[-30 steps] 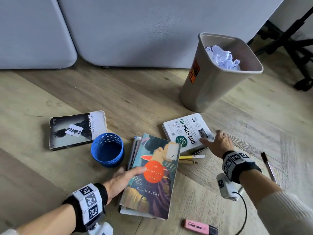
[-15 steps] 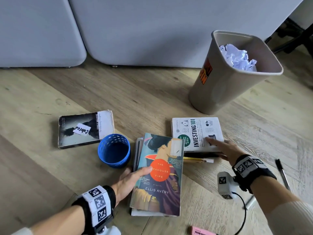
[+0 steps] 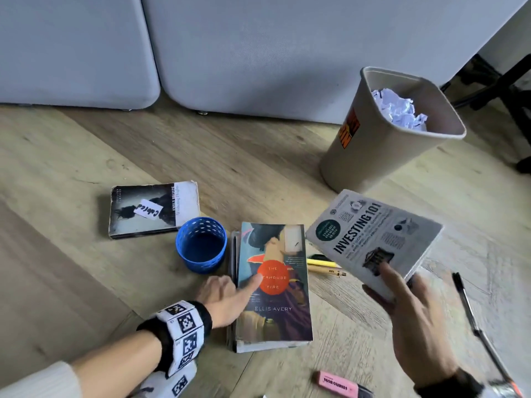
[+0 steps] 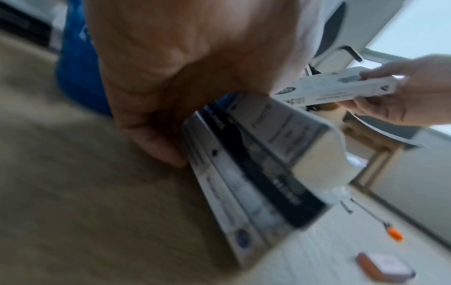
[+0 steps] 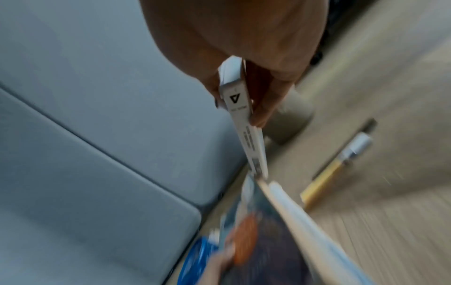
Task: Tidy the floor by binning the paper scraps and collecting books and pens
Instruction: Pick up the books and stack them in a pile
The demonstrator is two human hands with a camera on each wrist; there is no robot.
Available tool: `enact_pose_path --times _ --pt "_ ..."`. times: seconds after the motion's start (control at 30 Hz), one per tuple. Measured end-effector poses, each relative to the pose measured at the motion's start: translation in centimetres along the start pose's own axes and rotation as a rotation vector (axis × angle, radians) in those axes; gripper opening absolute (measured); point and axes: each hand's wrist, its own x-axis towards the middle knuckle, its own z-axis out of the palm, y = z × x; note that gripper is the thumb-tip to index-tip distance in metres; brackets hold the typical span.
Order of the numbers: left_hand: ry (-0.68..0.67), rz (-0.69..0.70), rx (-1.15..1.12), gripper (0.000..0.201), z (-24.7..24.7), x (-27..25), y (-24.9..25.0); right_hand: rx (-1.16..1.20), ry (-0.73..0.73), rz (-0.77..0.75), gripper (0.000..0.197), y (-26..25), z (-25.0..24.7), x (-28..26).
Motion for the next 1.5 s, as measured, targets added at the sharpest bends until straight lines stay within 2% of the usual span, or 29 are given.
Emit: enact_pose_path --times 0.03,0.1,0.13,0.17,0.2,0.23,0.3,0.33,0.4,0.43,0.47,0.5,0.53,0.57,0.6,0.63,0.67,0.73,0.8,0.87,0.93,1.0,1.07,1.13,1.2,1.3,1.37,1.43,1.5 --pt "0.008 0.055 0.112 0.084 -0.5 -0.2 0.2 0.087 0.054 0.049 0.028 1.0 0.0 -1.0" --pt "0.005 0.140 0.246 0.054 -1.2 -0.7 0.5 0.205 0.204 0.071 0.019 2.4 -0.8 -2.0" --pt "-0.001 0.167 0.289 0.046 -1.4 -1.0 0.6 0.239 0.094 0.108 0.019 2.2 -1.0 -2.0" --pt "-0.002 0.171 0.310 0.046 -1.5 -1.1 0.6 0.279 -0.049 0.170 0.030 0.7 -0.7 -1.9" --pt "-0.013 0.163 0.301 0.050 -1.4 -0.9 0.4 0.206 -0.081 0.074 0.046 0.7 -0.6 -2.2" --pt "-0.019 0.161 0.286 0.055 -1.3 -0.7 0.2 0.273 -0.068 0.066 0.048 1.2 -1.2 -1.8" --pt "-0.056 0.136 0.168 0.049 -1.4 -0.2 -0.4 0.303 -0.033 0.025 0.038 0.9 0.3 -2.6" --pt "-0.076 0.097 0.068 0.046 -1.5 0.1 -0.9 0.255 -0.166 0.108 0.047 1.0 1.4 -3.3" --pt "-0.109 0.053 -0.095 0.052 -1.7 0.6 -1.9 -0.210 -0.498 0.253 0.065 1.0 3.0 -4.8" --pt "-0.117 0.060 -0.131 0.053 -1.7 1.0 -2.5 -0.421 -0.668 0.281 0.062 0.7 3.6 -5.6" --pt "-0.103 0.093 -0.126 0.050 -1.8 1.0 -2.7 -0.587 -0.808 0.241 0.049 0.8 4.1 -6.0" --pt "-0.102 0.122 -0.098 0.051 -1.8 0.9 -2.8 -0.702 -0.859 0.135 0.036 0.9 4.5 -5.8" --pt "-0.099 0.120 -0.087 0.070 -1.6 0.8 -3.0 -0.785 -0.802 0.009 0.030 1.1 4.7 -5.2" --pt "-0.078 0.126 -0.115 0.091 -1.3 0.8 -2.9 -0.849 -0.618 -0.155 0.031 1.4 4.5 -4.0" --pt "-0.058 0.122 -0.122 0.098 -1.2 0.6 -2.9 -0.864 -0.422 -0.299 0.029 1.5 4.4 -2.7" --pt "-0.036 0.138 -0.105 0.095 -0.9 0.8 -2.9 -0.886 -0.298 -0.379 0.025 2.0 4.3 -1.1" --pt "-0.038 0.144 -0.075 0.090 -0.9 0.8 -2.9 -0.949 -0.245 -0.391 0.035 2.3 4.2 0.0" --pt "-0.075 0.145 -0.029 0.074 -1.4 0.9 -3.1 -0.981 -0.336 -0.206 0.059 3.6 4.6 1.3" --pt "-0.151 0.113 0.013 0.054 -2.9 0.9 -3.6 -0.892 -0.441 0.035 0.059 4.5 5.3 1.3" --pt "-0.167 0.010 0.112 0.042 -5.8 1.2 -5.7 -0.823 -0.450 0.141 0.057 5.2 5.8 1.1" --pt "0.010 -0.154 0.265 0.038 -9.3 1.5 -8.8 -0.837 -0.431 0.138 0.057 5.6 6.5 0.8" --pt "0.322 -0.274 0.321 0.040 -12.1 2.3 -11.6 -0.854 -0.424 0.138 0.063 5.8 6.9 0.7" --pt "0.581 -0.295 0.208 0.049 -13.8 3.5 -12.9 -0.866 -0.432 0.134 0.069 5.8 7.3 0.7" --pt "0.695 -0.293 0.071 0.063 -14.7 4.9 -13.1 -0.829 -0.462 0.170 0.058 4.8 7.8 0.3" --pt "0.653 -0.350 -0.073 0.070 -15.4 6.4 -13.0 -0.745 -0.486 0.234 0.041 3.7 8.1 -0.1" --pt "0.501 -0.410 -0.191 0.067 -15.9 7.7 -12.9 -0.771 -0.503 0.284 0.049 3.7 7.6 -0.2" --pt "0.464 -0.413 -0.301 0.061 -15.9 8.7 -13.2 -0.801 -0.497 0.265 0.056 4.1 7.2 -0.3" --pt "0.428 -0.429 -0.410 0.065 -15.5 9.7 -13.6 -0.808 -0.496 0.242 0.060 4.0 7.2 -0.5" --pt "0.388 -0.412 -0.516 0.065 -15.2 10.2 -13.2 -0.814 -0.506 0.223 0.056 3.9 7.3 -0.5"
